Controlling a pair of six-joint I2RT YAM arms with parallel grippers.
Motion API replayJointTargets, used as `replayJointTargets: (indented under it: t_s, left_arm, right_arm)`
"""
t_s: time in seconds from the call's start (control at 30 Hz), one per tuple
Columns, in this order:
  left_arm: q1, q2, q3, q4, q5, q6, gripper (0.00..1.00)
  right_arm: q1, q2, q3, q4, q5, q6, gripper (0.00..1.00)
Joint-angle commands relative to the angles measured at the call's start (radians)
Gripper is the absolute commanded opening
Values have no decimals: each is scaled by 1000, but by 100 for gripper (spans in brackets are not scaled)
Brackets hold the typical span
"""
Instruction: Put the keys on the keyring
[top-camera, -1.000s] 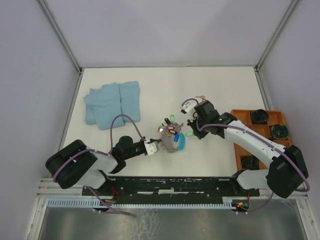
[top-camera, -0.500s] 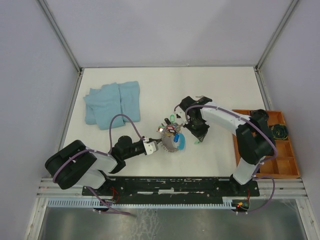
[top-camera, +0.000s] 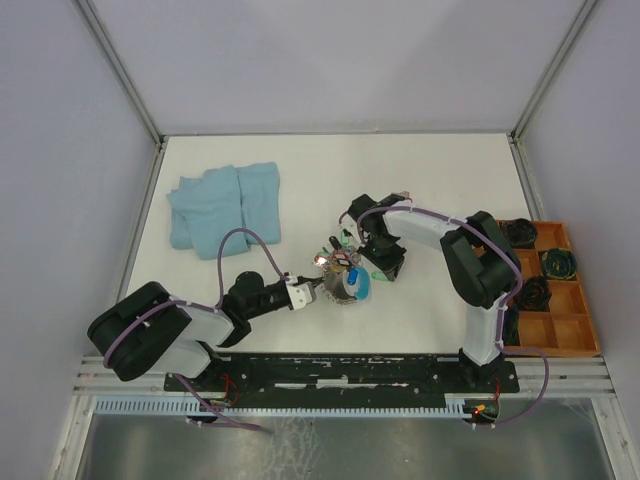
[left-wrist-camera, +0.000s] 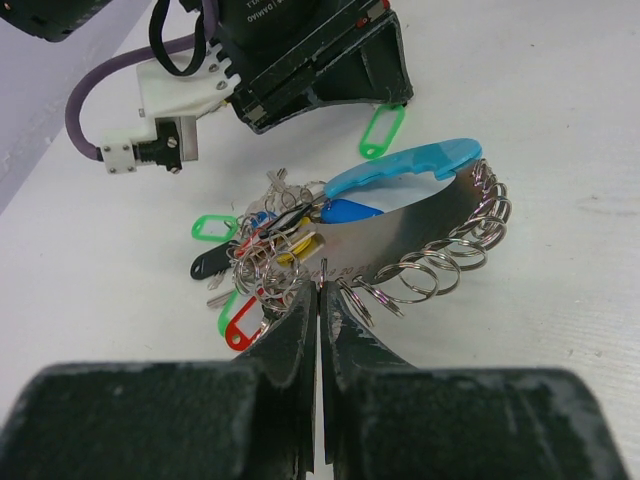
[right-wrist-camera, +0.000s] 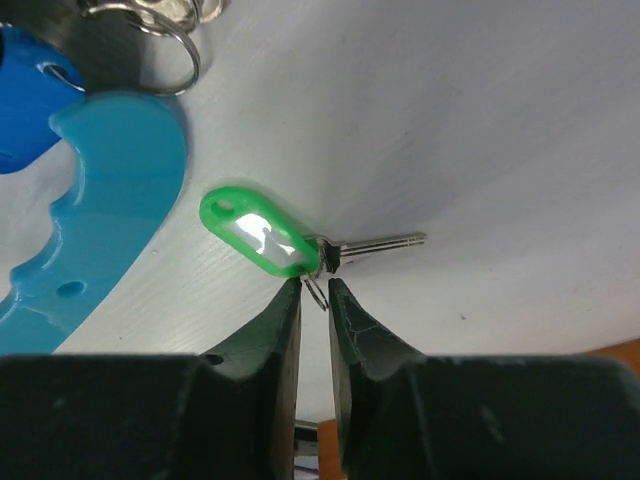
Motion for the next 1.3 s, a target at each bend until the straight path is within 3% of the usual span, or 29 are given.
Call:
replayJointTargets:
  t_s: [0.0, 0.37, 0.5, 0.67, 0.87, 1.27]
  left_arm:
    - [4, -27, 2, 47, 20, -20, 3]
    - [4, -28, 3, 44, 23, -20, 3]
    - [4, -27, 3, 43, 25, -21, 3]
    - [5, -29, 3, 42, 25, -20, 3]
    - [5, -29, 5, 41, 26, -20, 3]
    - [4, -26, 8, 32, 32, -18, 3]
  right_arm:
    - [-3, -112, -51, 72, -6, 25, 27]
    - [-6, -380, -325, 343, -19, 209, 29]
    - [-7, -479, -411, 443, 25, 281, 37]
    - [-14, -582, -519, 596, 25, 368, 39]
    - [-40, -608, -652, 763, 75, 430, 35]
    - [-128, -560, -753, 941, -64, 460, 32]
